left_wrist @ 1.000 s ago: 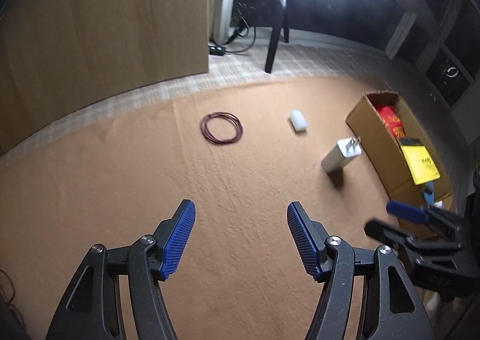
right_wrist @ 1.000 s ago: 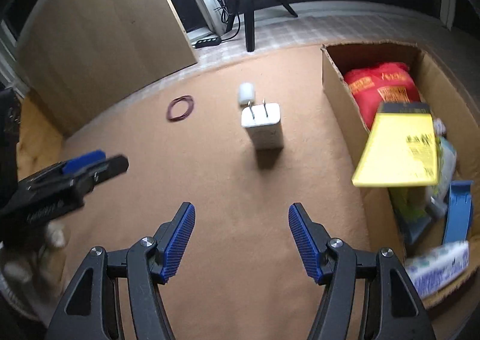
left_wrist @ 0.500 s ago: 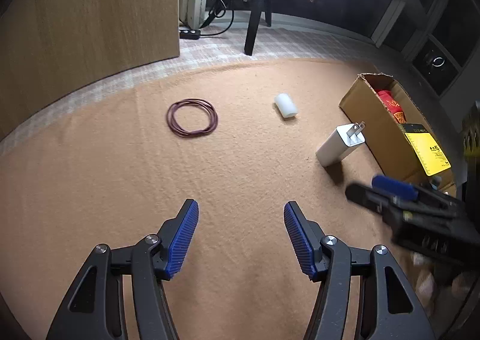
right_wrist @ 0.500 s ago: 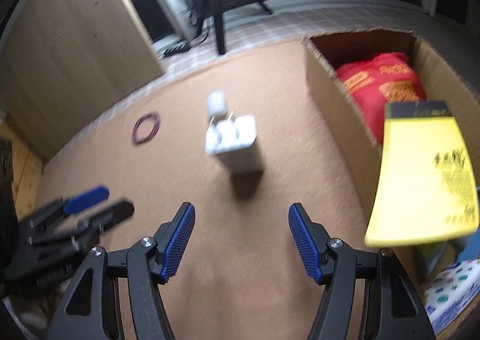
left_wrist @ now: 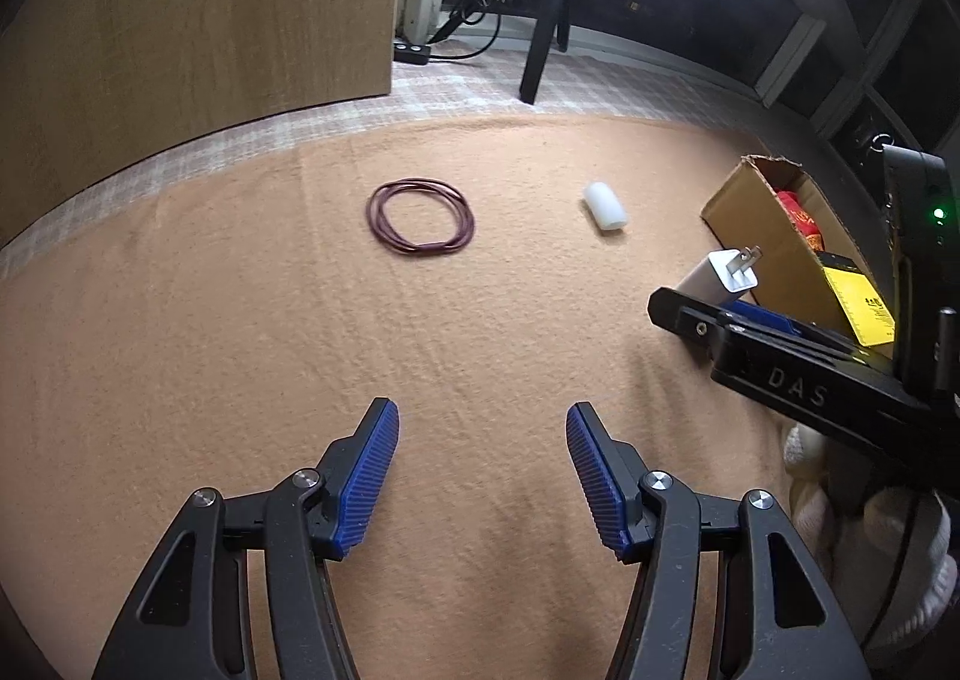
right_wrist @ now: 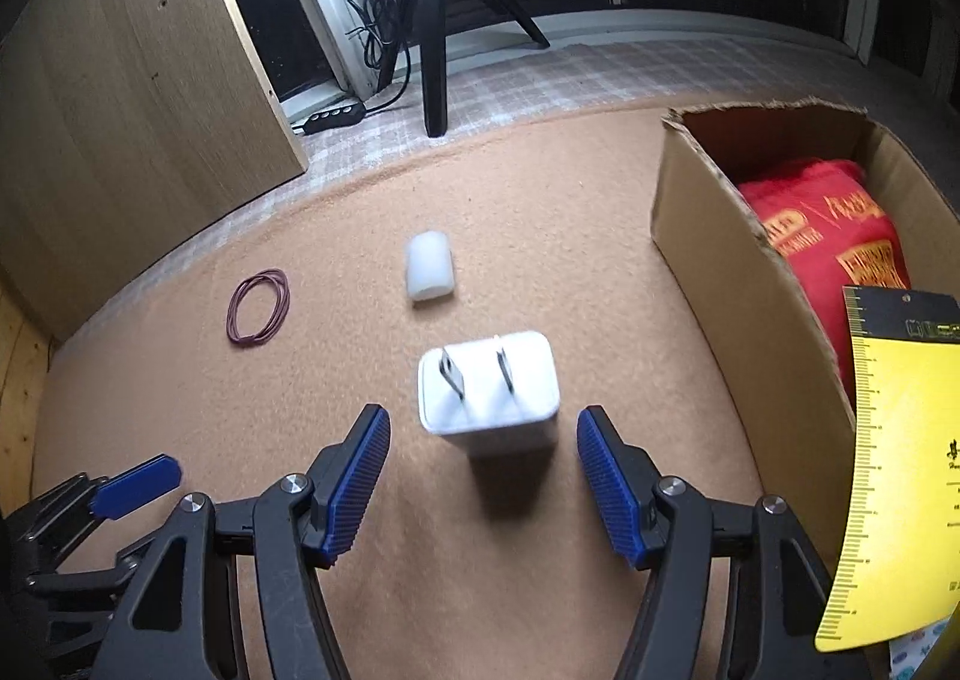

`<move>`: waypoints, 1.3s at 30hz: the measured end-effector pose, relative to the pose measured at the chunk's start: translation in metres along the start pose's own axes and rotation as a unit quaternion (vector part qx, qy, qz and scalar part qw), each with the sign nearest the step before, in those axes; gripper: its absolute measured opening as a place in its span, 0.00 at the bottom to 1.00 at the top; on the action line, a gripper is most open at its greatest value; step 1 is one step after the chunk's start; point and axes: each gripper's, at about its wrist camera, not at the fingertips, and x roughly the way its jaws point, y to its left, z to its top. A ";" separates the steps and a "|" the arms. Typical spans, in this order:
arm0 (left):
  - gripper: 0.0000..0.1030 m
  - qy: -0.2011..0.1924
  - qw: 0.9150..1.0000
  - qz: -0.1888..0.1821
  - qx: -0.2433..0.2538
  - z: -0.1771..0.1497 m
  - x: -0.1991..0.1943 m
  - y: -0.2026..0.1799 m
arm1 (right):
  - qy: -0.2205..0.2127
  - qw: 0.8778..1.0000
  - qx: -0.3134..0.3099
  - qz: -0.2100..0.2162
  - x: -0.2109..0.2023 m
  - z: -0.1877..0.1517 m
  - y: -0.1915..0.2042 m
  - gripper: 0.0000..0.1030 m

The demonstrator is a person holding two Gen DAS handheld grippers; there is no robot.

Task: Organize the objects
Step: 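Move the right tool toward the white charger plug, then close the right tool on the white charger plug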

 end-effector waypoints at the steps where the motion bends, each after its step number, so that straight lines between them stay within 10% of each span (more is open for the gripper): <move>1: 0.61 -0.001 1.000 0.000 -0.001 -0.001 -0.001 0.002 | 0.001 1.000 -0.002 0.003 0.001 0.000 0.000 0.59; 23: 0.61 -0.002 1.000 0.015 -0.024 -0.013 -0.007 0.029 | 0.037 0.989 -0.079 0.120 -0.002 -0.016 0.052 0.47; 39: 0.54 -0.006 1.000 -0.020 0.014 0.009 0.019 -0.011 | 0.015 0.990 -0.088 0.105 -0.004 0.001 0.038 0.36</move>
